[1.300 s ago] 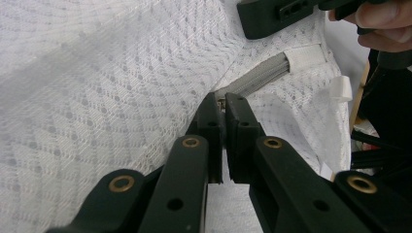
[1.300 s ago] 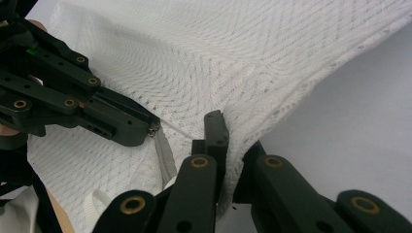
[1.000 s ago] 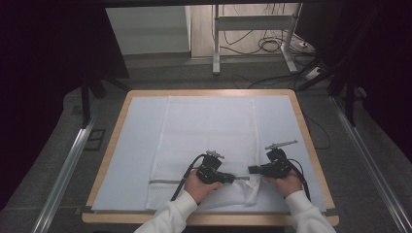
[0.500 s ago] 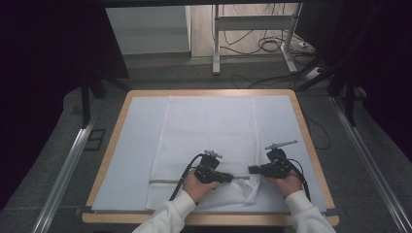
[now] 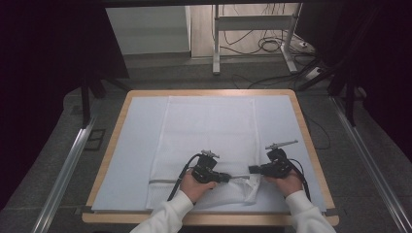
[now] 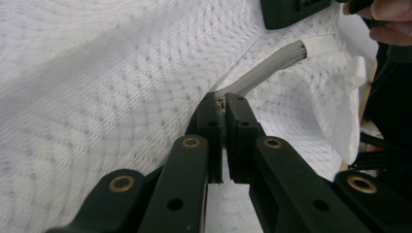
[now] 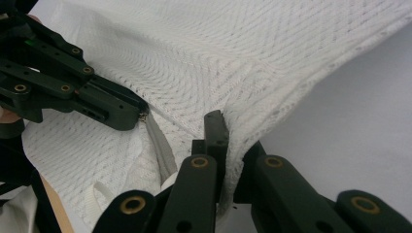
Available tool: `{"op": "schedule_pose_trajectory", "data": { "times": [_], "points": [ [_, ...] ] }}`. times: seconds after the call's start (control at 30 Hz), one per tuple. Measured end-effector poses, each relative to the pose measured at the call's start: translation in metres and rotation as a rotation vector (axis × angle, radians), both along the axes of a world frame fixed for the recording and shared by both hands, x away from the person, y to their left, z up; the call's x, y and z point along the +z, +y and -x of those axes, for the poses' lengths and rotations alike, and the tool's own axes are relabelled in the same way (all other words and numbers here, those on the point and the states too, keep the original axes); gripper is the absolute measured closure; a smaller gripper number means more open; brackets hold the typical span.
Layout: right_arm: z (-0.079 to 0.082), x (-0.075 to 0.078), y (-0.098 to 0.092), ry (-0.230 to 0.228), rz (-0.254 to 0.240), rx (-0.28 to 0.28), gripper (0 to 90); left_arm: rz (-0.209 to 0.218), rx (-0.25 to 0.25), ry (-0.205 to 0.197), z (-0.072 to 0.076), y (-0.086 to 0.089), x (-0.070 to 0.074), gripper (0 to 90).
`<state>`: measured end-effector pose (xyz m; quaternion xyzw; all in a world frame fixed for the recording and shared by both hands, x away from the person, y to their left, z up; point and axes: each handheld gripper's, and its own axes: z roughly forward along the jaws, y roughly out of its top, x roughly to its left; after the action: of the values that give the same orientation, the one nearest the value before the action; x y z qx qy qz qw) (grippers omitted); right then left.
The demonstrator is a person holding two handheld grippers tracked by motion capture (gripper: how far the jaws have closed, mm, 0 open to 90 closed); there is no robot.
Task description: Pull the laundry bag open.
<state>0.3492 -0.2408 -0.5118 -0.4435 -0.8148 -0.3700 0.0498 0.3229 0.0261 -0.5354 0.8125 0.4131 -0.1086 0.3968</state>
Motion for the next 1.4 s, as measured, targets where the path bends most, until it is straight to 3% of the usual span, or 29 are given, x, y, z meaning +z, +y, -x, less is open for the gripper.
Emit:
{"op": "schedule_pose_trajectory", "data": {
  "times": [0.57, 1.4],
  "points": [
    [0.0, 0.0, -0.001, -0.007, 0.002, 0.0, 87.9, -0.007, 0.029, 0.002, 0.002, 0.026, -0.001, 87.3],
    [0.0, -0.001, -0.002, -0.007, 0.008, 0.0, 87.9, -0.01, 0.051, 0.001, 0.005, 0.043, -0.002, 87.3]
  ]
}}
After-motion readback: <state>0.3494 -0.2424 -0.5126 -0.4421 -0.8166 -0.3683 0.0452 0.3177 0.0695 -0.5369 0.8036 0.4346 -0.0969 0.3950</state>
